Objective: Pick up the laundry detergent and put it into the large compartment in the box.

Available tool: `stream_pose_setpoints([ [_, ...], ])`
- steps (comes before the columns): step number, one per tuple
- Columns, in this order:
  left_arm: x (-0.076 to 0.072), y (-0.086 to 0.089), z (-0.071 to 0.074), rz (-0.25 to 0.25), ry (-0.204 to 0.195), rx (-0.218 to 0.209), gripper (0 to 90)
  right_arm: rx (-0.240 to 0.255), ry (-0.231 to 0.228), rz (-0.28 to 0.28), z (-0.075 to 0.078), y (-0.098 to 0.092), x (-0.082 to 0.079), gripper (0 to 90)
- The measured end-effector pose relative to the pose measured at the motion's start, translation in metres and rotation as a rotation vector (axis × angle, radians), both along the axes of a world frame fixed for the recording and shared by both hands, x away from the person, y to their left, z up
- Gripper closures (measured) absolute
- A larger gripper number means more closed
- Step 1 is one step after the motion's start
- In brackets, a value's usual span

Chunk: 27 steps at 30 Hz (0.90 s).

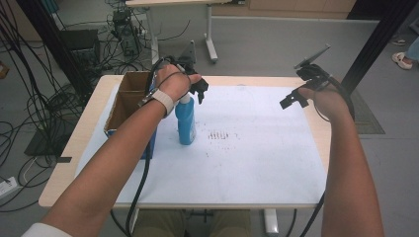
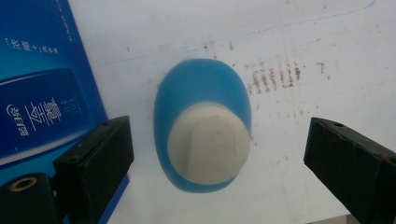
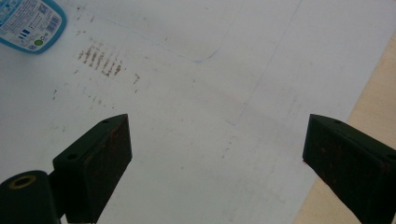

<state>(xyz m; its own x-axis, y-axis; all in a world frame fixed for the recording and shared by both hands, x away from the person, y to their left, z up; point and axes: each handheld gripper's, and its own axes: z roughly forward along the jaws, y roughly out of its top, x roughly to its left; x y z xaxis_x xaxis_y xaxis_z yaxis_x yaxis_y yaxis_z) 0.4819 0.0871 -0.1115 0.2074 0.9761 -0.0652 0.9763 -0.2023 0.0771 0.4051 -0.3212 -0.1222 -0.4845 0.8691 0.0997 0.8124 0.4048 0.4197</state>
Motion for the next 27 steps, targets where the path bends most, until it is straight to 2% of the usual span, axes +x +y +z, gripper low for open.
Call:
stream_pose_setpoints([
  [12,0.001,0.003,-0.022,-0.007,0.014,-0.007,5.2,0.004,0.008,0.004,-0.005,0.003,0.002,7.8],
  [19,0.002,0.004,-0.030,0.012,0.018,0.001,6.8,0.005,0.009,0.005,-0.006,0.003,0.002,8.3],
  [27,0.004,0.002,-0.038,0.009,0.026,0.005,9.2,0.005,0.011,0.005,-0.007,0.003,0.002,8.3],
])
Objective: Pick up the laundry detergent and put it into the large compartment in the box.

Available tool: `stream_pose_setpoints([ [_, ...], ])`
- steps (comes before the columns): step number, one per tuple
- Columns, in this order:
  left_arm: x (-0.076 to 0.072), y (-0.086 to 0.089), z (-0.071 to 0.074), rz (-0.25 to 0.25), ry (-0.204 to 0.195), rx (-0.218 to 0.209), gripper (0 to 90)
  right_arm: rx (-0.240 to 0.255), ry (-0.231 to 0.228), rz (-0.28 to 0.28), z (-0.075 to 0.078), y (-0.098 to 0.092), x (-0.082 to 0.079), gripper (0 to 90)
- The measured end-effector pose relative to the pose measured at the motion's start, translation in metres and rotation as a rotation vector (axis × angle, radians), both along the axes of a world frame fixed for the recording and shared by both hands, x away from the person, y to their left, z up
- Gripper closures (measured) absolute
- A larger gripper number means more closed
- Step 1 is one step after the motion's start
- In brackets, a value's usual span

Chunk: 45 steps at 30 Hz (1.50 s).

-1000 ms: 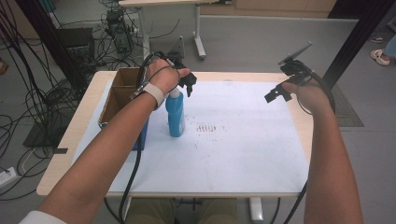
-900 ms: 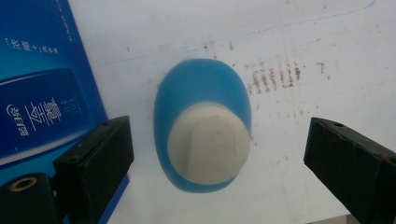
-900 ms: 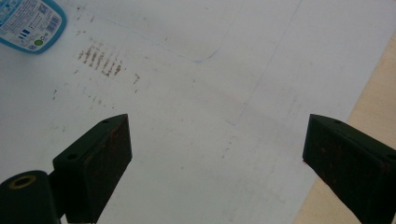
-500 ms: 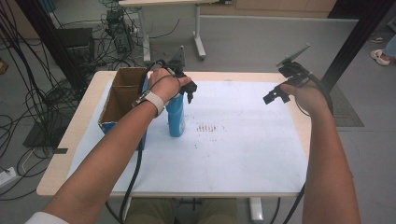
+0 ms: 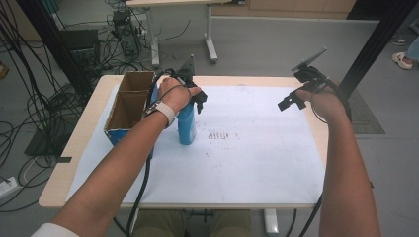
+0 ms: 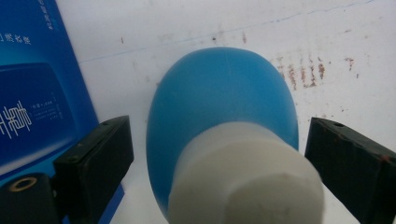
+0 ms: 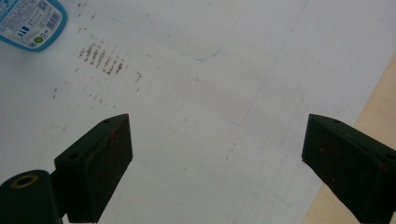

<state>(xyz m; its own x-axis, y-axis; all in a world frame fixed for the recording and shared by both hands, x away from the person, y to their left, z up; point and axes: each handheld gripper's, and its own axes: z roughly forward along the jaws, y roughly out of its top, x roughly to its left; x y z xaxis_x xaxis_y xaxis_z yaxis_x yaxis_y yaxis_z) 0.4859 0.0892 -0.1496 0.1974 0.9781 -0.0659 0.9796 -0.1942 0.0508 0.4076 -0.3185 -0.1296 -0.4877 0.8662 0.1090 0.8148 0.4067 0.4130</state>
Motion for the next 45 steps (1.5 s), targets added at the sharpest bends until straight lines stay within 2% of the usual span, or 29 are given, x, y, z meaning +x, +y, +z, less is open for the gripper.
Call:
stream_pose_setpoints([
  [8,0.0013,-0.0018,-0.0106,0.006,0.009,0.007,10.3,0.003,-0.003,-0.001,0.0001,-0.0011,-0.0008,8.3],
  [14,-0.0001,-0.0019,-0.0107,0.000,-0.001,0.010,17.2,0.004,-0.003,0.001,-0.0003,-0.0014,-0.0014,8.3],
  [23,0.0015,-0.0038,-0.0100,0.015,0.009,0.020,17.9,0.004,-0.004,0.001,-0.0002,-0.0022,-0.0020,8.3],
  [24,0.0008,-0.0015,-0.0092,0.015,0.005,0.007,24.1,0.004,-0.003,0.000,-0.0002,-0.0023,-0.0021,8.3],
  [25,0.0009,-0.0012,-0.0094,0.018,0.006,0.003,34.9,0.004,-0.003,0.001,-0.0001,-0.0024,-0.0022,8.3],
  [26,0.0014,-0.0015,-0.0098,0.013,0.009,0.009,31.1,0.005,-0.003,0.000,-0.0003,-0.0026,-0.0023,8.3],
  [27,0.0020,-0.0014,-0.0107,0.016,0.014,0.007,35.4,0.004,-0.002,0.001,-0.0003,-0.0025,-0.0022,8.4],
  [30,0.0003,-0.0019,-0.0107,0.017,0.003,0.014,36.3,0.003,-0.002,0.000,-0.0008,-0.0031,-0.0026,8.4],
  [32,-0.0015,-0.0069,-0.0104,0.014,-0.006,0.041,39.2,0.003,0.000,-0.001,-0.0011,-0.0036,-0.0026,8.5],
  [45,-0.0009,-0.0064,-0.0103,0.014,-0.002,0.041,39.6,0.002,0.000,-0.002,-0.0007,-0.0041,-0.0025,8.5],
])
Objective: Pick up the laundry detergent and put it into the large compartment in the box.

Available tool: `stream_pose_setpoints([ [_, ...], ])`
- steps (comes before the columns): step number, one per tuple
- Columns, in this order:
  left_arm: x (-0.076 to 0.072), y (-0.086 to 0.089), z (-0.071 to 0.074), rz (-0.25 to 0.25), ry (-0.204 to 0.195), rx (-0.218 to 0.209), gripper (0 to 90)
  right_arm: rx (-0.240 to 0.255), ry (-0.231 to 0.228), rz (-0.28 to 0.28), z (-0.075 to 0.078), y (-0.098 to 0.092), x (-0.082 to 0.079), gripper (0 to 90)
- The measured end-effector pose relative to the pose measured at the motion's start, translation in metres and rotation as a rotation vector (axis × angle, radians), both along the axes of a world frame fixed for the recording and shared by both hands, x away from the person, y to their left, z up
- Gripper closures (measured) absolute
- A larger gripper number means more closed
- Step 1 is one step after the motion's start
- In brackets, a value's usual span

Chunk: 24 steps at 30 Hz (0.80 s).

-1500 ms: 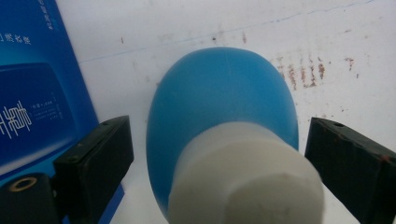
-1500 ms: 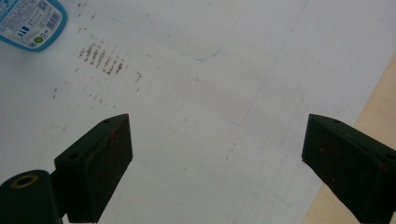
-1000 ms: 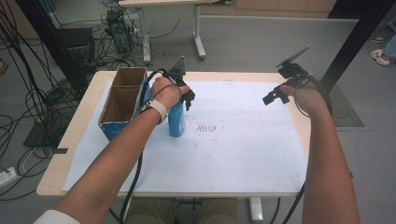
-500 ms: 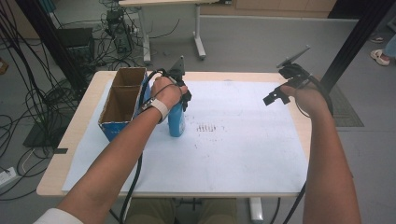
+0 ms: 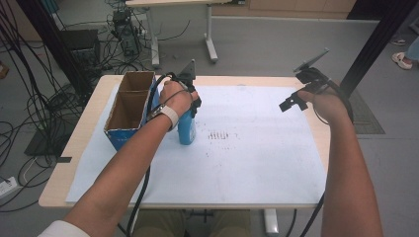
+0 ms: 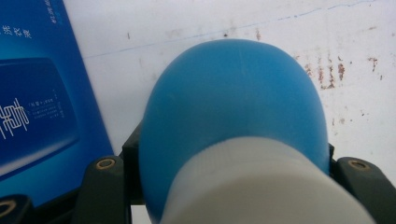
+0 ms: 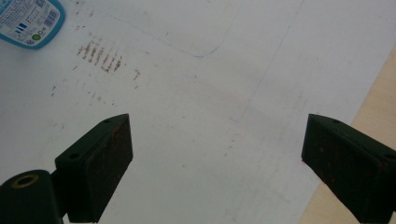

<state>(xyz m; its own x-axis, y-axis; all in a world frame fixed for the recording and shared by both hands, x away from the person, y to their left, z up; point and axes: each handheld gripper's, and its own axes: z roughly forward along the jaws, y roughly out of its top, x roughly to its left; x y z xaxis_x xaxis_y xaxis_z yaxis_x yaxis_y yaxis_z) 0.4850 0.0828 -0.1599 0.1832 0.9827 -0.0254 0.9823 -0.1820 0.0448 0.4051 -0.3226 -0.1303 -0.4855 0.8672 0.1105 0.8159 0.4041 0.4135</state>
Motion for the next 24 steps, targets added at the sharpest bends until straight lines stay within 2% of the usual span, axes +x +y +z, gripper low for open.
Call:
stream_pose_setpoints([
  [24,-0.0021,-0.0042,-0.0002,-0.005,-0.006,0.010,39.6,-0.002,0.000,-0.002,0.0023,-0.0007,-0.0017,8.5],
])
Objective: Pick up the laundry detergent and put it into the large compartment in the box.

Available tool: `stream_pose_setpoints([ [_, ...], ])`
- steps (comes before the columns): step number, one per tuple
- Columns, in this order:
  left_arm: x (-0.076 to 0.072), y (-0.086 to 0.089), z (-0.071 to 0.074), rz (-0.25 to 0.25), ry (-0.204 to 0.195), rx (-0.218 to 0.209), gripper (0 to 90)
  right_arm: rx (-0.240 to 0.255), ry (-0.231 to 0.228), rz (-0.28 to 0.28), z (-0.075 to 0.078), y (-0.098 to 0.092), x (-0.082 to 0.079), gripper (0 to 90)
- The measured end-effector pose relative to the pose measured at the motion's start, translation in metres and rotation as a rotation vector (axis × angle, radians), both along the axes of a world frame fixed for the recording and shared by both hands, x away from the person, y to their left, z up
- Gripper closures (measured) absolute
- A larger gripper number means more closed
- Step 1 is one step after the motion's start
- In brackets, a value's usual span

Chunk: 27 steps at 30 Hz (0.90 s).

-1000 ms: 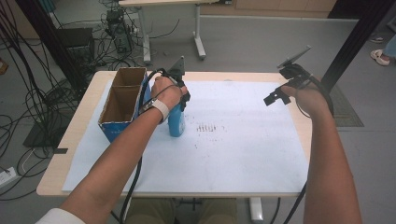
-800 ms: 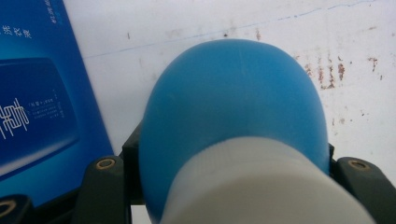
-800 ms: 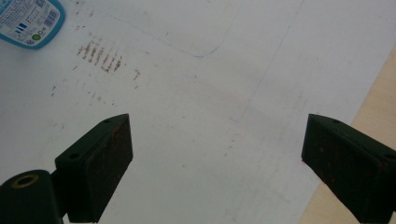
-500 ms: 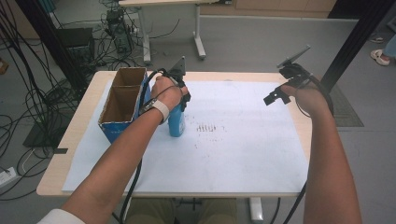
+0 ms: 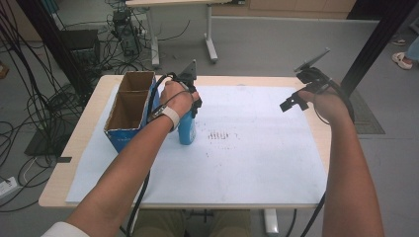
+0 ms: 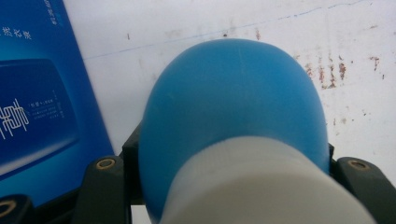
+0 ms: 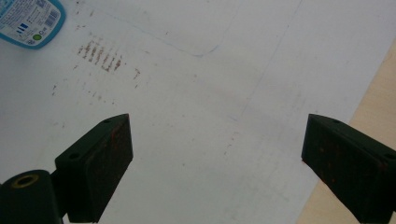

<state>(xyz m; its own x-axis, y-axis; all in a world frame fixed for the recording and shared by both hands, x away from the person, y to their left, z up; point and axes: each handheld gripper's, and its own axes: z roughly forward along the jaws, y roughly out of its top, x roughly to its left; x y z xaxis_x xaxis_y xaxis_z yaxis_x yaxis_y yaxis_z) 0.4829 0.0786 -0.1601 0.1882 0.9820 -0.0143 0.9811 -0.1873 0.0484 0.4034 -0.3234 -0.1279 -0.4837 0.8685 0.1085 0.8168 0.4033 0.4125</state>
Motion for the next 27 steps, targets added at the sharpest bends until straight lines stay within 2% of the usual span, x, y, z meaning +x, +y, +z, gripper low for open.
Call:
stream_pose_setpoints([
  [27,-0.0007,-0.0005,-0.0002,-0.004,-0.002,0.003,39.6,0.001,-0.002,0.002,0.0015,0.0015,0.0004,8.5],
])
